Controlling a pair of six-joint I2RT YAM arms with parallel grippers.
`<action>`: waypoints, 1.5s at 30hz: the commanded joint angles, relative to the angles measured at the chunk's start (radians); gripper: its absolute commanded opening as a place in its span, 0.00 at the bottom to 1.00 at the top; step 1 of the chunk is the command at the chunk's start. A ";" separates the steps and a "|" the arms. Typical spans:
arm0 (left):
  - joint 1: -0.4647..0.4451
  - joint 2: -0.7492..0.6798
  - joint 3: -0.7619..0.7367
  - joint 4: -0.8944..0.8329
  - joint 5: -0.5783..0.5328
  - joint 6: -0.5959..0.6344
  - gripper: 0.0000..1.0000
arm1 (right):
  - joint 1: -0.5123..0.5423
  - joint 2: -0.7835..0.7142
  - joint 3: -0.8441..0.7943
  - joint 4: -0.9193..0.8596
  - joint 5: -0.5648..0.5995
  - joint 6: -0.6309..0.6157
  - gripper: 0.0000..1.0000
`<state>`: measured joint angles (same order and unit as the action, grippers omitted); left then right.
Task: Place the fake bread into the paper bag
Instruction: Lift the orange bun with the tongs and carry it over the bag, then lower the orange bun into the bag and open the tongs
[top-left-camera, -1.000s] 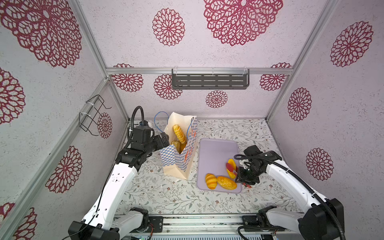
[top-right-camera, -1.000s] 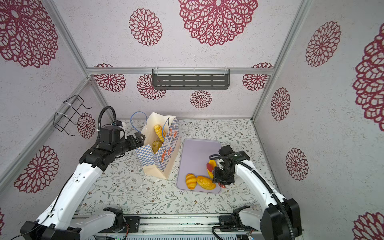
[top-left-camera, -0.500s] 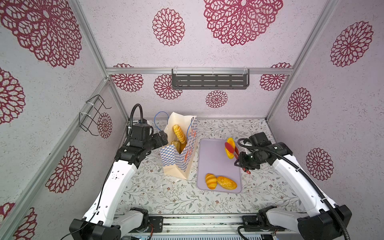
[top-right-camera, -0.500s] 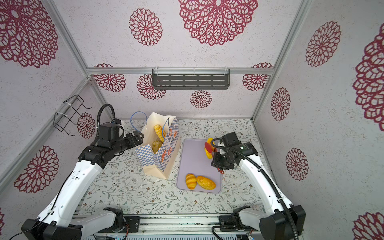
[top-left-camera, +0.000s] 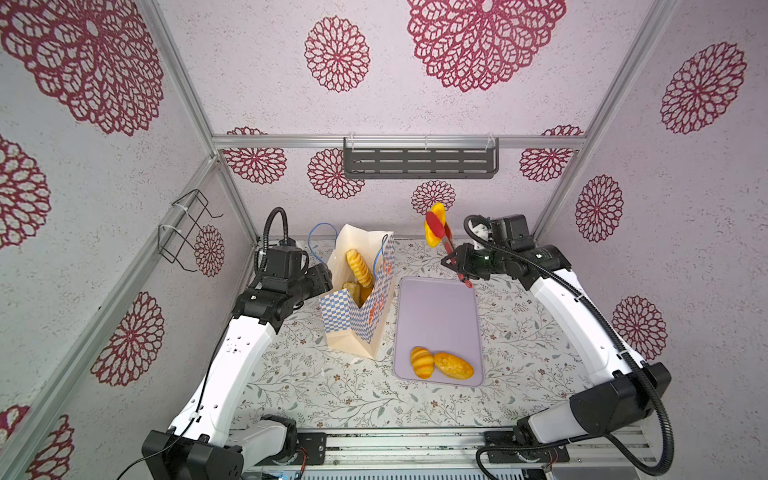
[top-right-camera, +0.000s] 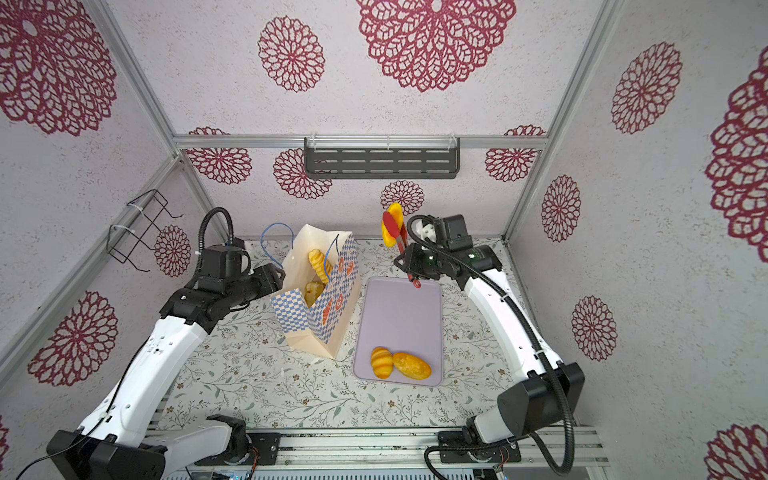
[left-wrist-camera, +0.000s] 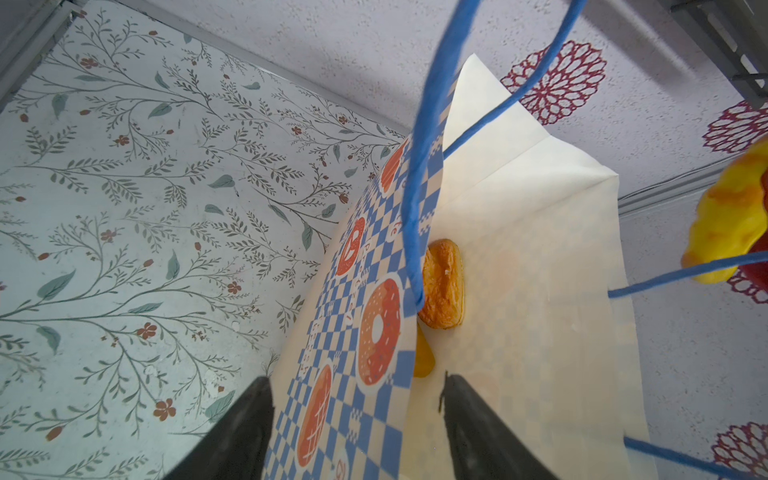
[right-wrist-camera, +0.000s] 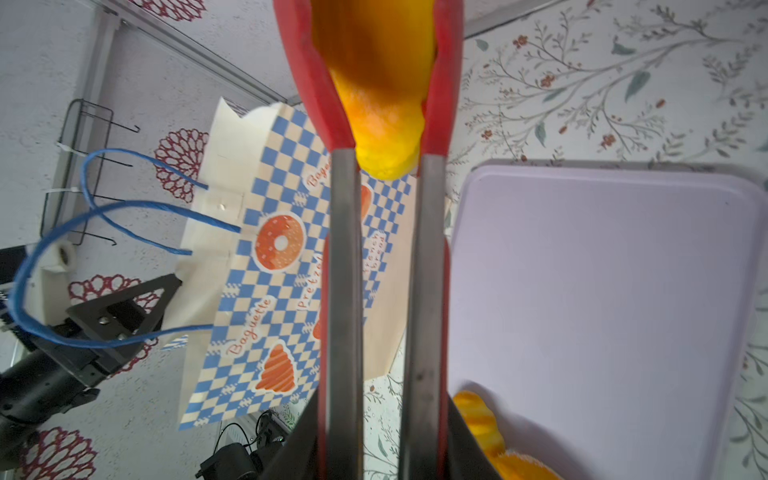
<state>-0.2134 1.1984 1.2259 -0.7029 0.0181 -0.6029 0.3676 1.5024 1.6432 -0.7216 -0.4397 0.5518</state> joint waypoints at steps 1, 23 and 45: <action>-0.006 0.007 0.024 -0.007 0.002 -0.009 0.61 | 0.025 0.019 0.113 0.079 -0.067 0.010 0.34; -0.046 0.029 0.047 -0.018 -0.049 -0.034 0.38 | 0.138 0.285 0.425 -0.013 -0.345 -0.106 0.35; -0.047 0.043 0.053 -0.010 -0.051 -0.028 0.24 | 0.153 0.287 0.404 -0.242 -0.327 -0.285 0.42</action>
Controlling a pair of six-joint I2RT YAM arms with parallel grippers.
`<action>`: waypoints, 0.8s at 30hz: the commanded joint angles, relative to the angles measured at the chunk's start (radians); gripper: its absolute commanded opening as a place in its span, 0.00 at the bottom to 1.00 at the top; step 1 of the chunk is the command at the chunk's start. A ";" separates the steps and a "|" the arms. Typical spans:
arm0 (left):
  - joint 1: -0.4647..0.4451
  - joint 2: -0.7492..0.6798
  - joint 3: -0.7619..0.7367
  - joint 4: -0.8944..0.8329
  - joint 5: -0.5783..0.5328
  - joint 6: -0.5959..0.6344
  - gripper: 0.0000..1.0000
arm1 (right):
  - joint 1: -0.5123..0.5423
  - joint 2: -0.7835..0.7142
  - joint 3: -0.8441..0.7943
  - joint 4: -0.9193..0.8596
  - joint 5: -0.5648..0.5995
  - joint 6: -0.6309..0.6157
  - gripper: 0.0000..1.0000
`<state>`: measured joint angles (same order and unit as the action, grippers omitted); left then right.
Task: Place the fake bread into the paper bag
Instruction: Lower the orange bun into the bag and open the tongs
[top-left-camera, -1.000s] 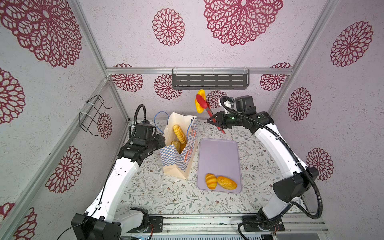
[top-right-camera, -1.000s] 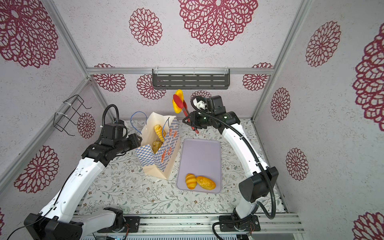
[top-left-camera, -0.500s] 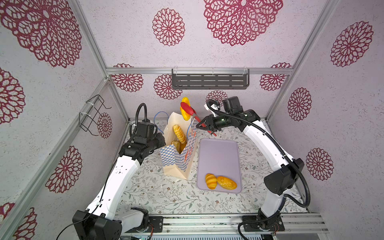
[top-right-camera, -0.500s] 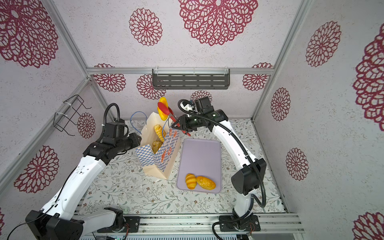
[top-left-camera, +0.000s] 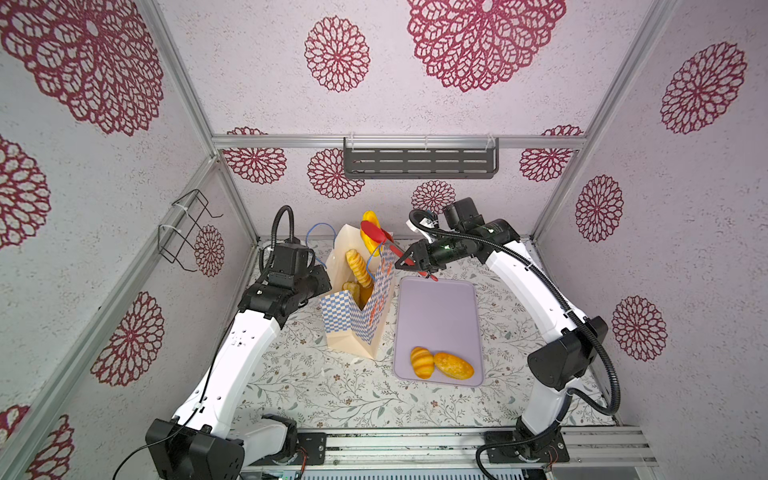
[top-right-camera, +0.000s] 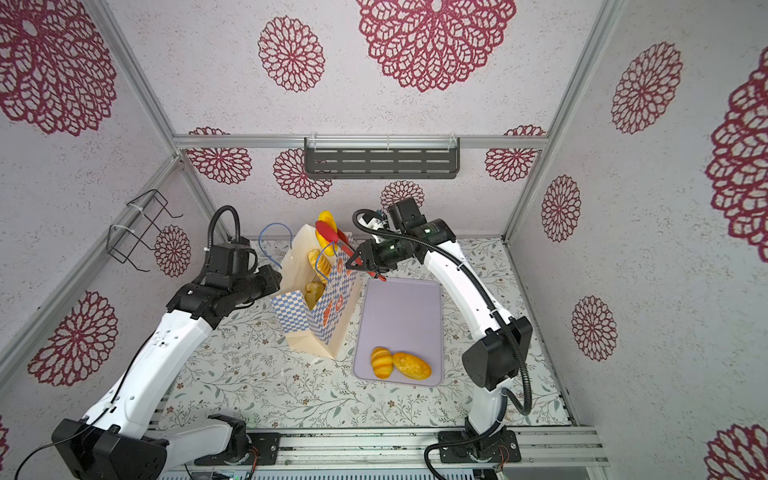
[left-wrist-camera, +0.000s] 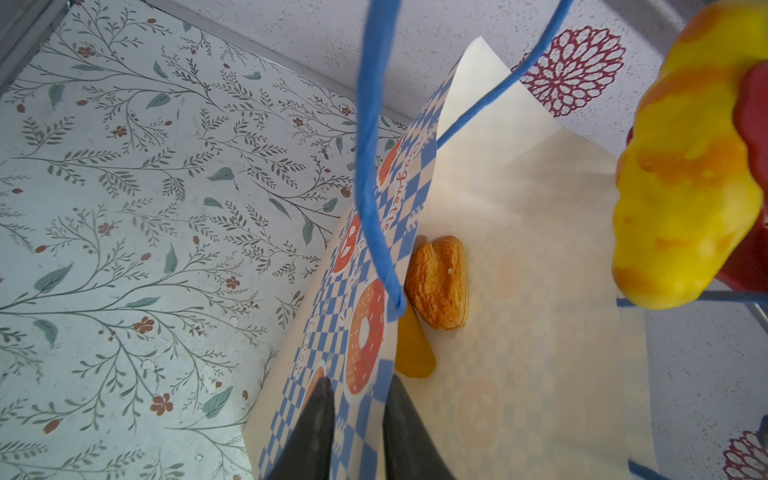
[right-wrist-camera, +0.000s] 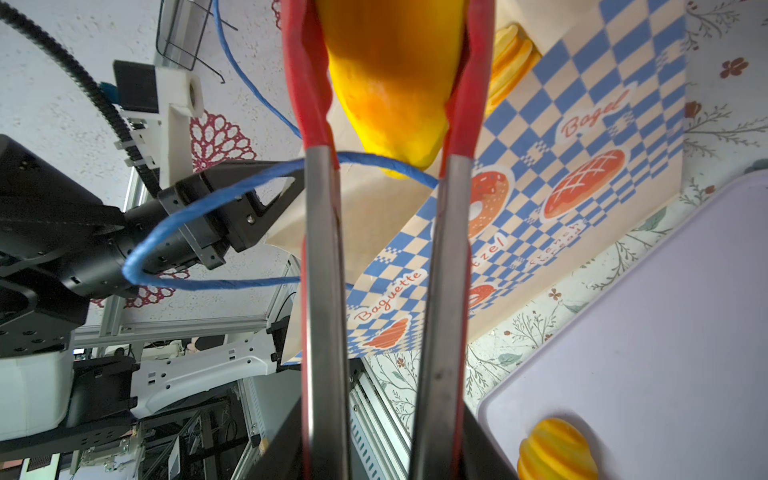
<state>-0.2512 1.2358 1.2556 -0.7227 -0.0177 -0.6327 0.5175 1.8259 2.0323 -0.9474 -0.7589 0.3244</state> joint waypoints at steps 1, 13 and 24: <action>-0.009 0.005 0.024 0.009 -0.016 0.003 0.24 | 0.003 -0.037 0.015 -0.016 -0.007 -0.058 0.43; -0.009 -0.001 0.022 0.005 -0.019 0.001 0.24 | 0.002 -0.030 0.034 0.030 0.002 -0.027 0.53; -0.010 -0.004 0.038 0.002 -0.026 0.012 0.38 | -0.043 -0.138 -0.021 0.090 0.119 0.044 0.53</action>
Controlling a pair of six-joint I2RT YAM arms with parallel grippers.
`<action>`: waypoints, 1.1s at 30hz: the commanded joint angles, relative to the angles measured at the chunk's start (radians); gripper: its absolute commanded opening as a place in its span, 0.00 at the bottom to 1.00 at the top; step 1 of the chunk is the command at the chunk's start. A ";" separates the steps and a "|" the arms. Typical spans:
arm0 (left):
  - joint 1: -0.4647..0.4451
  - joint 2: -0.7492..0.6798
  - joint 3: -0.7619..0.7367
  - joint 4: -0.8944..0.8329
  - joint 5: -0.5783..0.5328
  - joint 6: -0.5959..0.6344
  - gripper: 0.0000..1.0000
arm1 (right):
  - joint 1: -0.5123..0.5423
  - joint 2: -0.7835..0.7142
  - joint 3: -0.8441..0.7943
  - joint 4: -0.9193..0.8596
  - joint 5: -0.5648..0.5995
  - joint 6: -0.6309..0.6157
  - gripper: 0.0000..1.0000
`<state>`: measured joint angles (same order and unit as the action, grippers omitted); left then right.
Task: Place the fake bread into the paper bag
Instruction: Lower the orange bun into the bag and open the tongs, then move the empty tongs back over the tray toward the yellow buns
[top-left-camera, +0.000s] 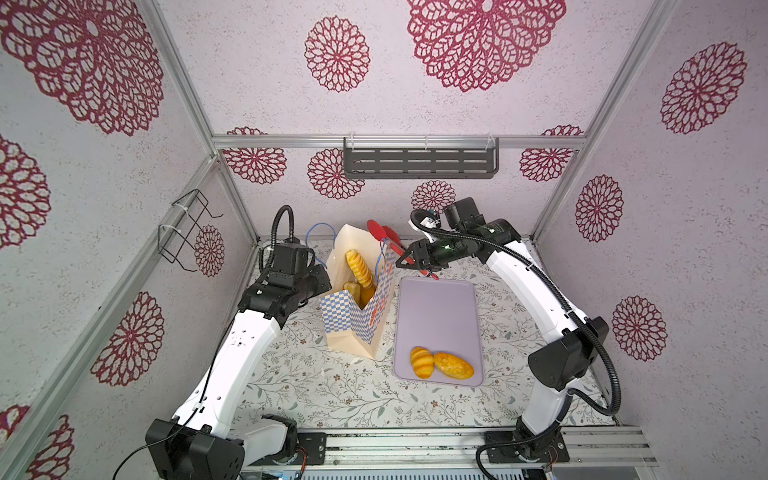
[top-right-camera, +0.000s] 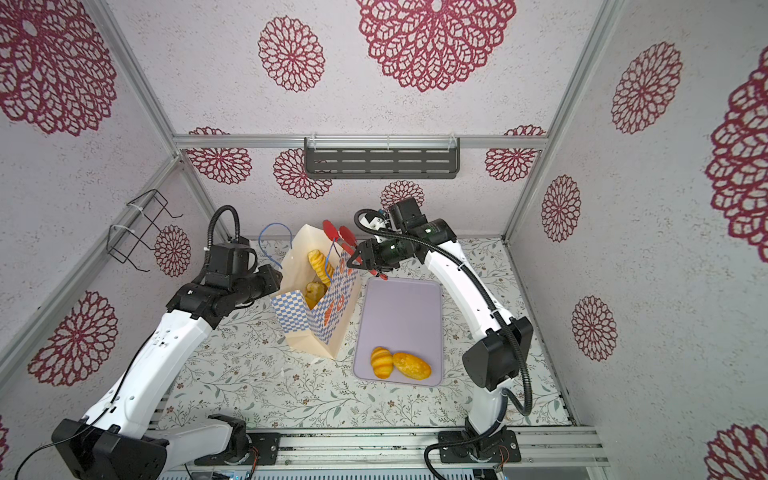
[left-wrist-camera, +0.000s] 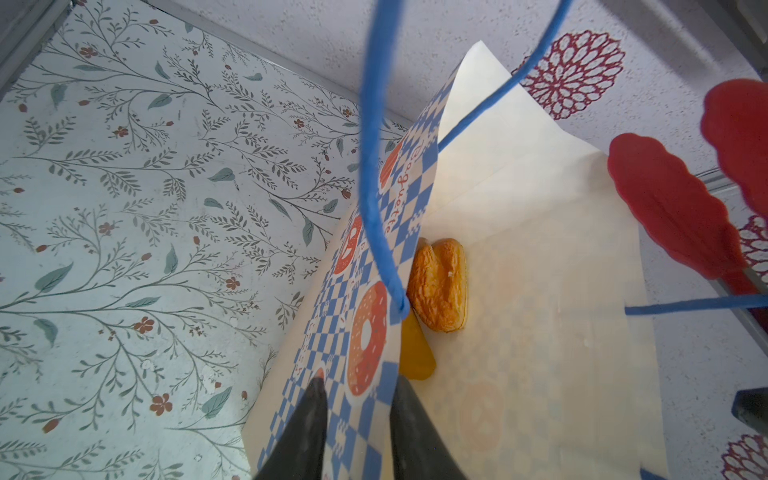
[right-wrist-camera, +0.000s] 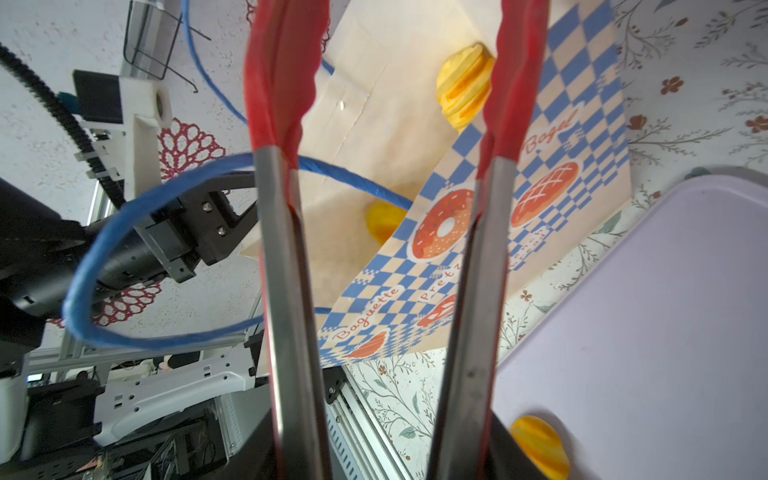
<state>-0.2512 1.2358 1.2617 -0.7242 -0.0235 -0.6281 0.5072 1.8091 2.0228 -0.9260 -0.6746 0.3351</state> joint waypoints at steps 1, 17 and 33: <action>-0.009 -0.005 0.033 0.003 -0.022 0.010 0.44 | -0.045 -0.148 -0.039 0.083 0.039 0.045 0.53; -0.008 -0.027 0.039 0.010 -0.045 0.046 0.81 | -0.192 -0.686 -0.752 -0.058 0.116 0.144 0.53; -0.010 -0.019 0.029 0.075 -0.025 0.052 0.89 | -0.193 -0.944 -1.038 -0.450 0.287 0.147 0.55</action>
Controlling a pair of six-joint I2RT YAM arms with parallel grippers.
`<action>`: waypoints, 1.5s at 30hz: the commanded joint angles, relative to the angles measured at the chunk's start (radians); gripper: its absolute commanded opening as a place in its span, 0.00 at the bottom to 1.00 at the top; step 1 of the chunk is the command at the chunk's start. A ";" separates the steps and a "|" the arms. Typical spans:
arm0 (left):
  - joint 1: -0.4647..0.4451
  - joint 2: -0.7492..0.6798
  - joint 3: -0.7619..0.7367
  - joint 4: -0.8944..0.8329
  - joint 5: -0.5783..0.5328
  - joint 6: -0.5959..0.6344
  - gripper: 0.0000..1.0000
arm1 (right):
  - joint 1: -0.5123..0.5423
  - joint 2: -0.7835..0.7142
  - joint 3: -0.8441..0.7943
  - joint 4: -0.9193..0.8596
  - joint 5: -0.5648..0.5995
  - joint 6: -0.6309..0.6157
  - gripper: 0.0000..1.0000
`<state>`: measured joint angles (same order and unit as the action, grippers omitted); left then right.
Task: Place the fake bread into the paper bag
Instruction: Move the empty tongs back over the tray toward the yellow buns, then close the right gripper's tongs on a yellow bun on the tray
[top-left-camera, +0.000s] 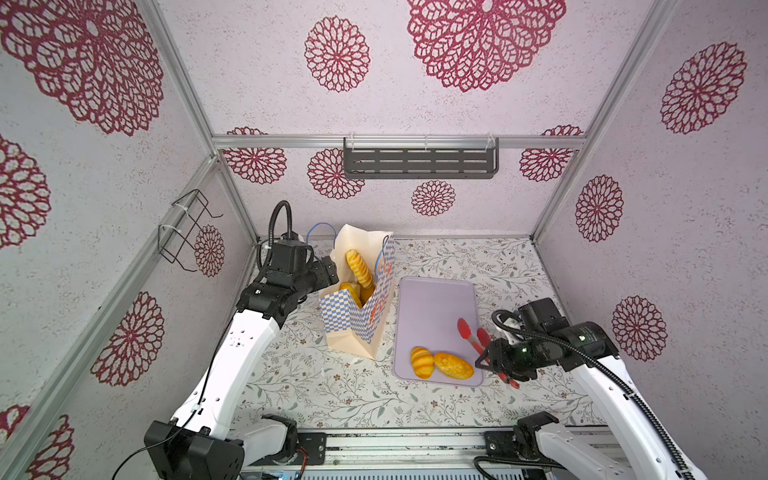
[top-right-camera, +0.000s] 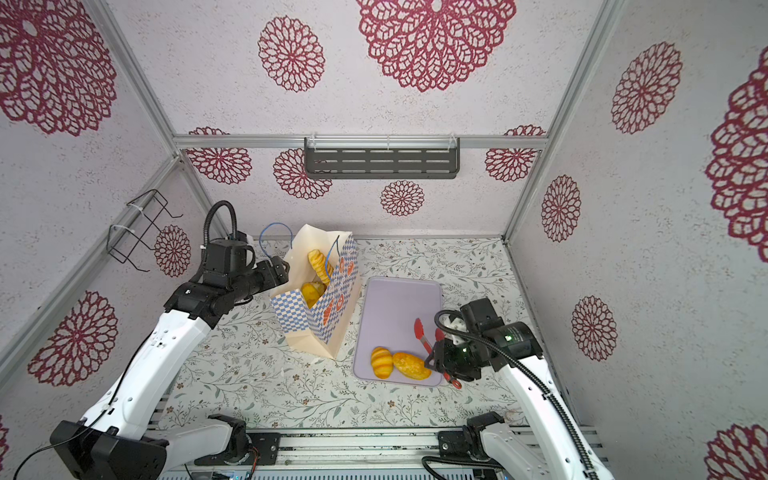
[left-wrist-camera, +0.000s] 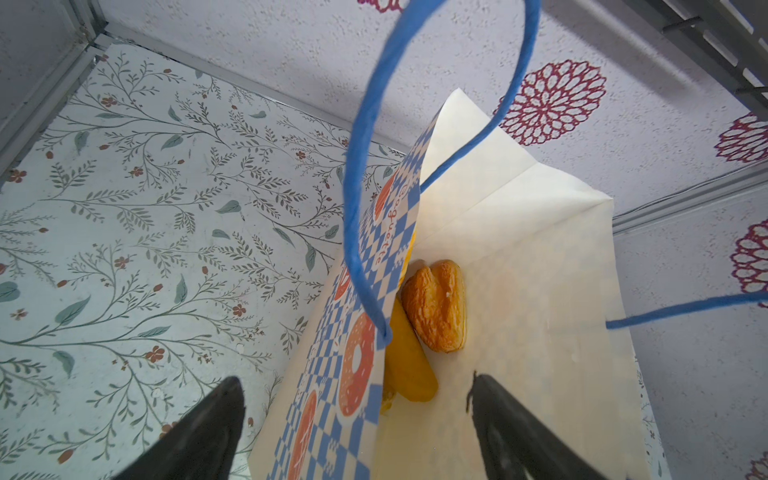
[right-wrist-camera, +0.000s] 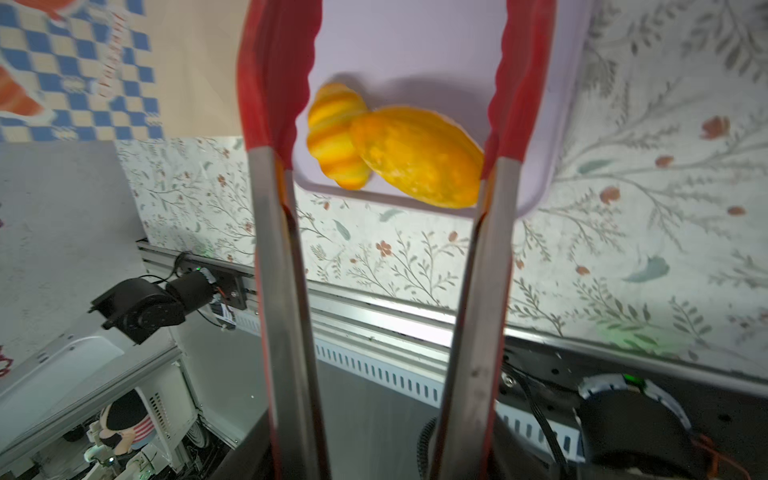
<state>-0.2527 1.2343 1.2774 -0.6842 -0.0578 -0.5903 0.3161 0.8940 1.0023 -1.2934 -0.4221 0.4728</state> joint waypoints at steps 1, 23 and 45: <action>-0.008 -0.018 0.011 0.035 0.010 0.015 0.89 | 0.000 -0.040 -0.033 -0.091 0.028 0.012 0.55; -0.006 -0.036 0.002 0.045 0.006 0.008 0.90 | -0.001 -0.092 -0.234 0.006 -0.246 0.030 0.58; 0.003 -0.039 0.001 0.006 -0.004 0.016 0.90 | 0.000 -0.030 -0.180 0.178 -0.223 0.084 0.34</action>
<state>-0.2523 1.2106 1.2766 -0.6735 -0.0490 -0.5835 0.3157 0.8593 0.7761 -1.1477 -0.6476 0.5602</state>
